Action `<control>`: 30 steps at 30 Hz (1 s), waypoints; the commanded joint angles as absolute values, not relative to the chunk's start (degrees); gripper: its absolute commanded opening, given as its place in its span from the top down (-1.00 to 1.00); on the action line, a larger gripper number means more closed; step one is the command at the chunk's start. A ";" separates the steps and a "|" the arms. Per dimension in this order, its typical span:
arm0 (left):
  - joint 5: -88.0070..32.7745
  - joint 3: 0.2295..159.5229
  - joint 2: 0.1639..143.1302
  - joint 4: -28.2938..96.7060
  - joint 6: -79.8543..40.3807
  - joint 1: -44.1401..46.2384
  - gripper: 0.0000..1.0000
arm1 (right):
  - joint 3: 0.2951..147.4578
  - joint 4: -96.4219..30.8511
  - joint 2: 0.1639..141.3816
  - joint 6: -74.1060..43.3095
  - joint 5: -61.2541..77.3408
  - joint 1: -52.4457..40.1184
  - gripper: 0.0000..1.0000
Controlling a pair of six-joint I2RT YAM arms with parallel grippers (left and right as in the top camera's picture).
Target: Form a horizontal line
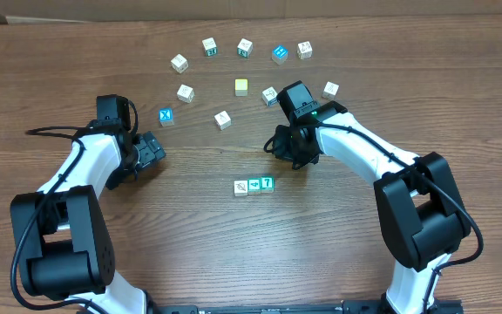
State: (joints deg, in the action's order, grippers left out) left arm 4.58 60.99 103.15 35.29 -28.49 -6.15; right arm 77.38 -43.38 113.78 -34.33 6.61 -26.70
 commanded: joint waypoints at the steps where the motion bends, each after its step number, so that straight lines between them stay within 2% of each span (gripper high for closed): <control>1: 4.91 60.77 103.81 35.29 -28.29 -6.35 -0.99 | 77.41 -43.35 114.26 -34.52 6.07 -26.61 0.46; 9: 4.91 60.77 103.81 35.29 -28.29 -6.35 -0.99 | 77.41 -43.33 114.26 -34.52 6.07 -26.61 0.45; 10: 4.91 60.77 103.81 35.27 -28.29 -6.35 -0.99 | 77.41 -43.33 114.26 -34.52 6.07 -26.61 0.38; 30: 4.91 60.77 103.81 35.27 -28.29 -6.35 -0.99 | 77.41 -43.33 114.26 -34.52 6.07 -26.61 0.39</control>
